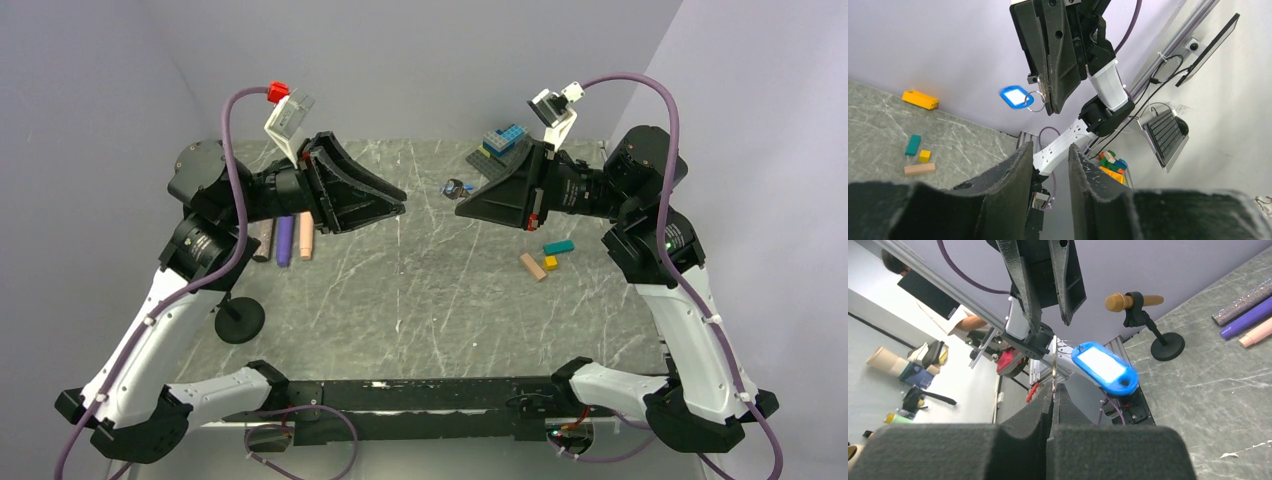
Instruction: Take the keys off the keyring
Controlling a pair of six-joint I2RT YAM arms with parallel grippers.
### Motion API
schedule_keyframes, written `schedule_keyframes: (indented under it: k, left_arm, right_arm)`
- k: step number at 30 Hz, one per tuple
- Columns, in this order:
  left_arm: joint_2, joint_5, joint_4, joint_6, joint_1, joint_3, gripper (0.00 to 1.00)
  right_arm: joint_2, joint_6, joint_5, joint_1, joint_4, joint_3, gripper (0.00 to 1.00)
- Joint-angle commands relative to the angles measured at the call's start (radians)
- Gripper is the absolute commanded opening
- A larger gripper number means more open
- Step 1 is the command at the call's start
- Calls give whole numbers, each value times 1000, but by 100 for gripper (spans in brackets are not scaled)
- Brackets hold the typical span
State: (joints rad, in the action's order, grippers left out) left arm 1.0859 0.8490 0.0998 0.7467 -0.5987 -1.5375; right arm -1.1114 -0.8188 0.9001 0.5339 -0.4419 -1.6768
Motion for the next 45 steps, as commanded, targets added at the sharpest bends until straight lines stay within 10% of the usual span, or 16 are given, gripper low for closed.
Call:
schedule_keyframes:
  k: [1, 6, 16, 27, 45]
  left_arm:
    - [-35, -33, 36, -40, 5, -9, 45]
    - [-76, -112, 104, -119, 5, -21, 80]
    - [-127, -185, 81, -309, 0, -16, 90]
    - [74, -261, 182, -489, -180, -248, 88]
    - [178, -188, 263, -307, -197, -352, 68]
  right_arm:
    - [14, -1, 24, -1, 11, -43, 0]
    - [10, 4, 43, -2, -6, -60, 0]
    - [7, -15, 127, -1, 3, -51, 0]
    - [-28, 55, 74, -1, -124, -123, 0]
    - [-38, 107, -31, -1, -174, -149, 0]
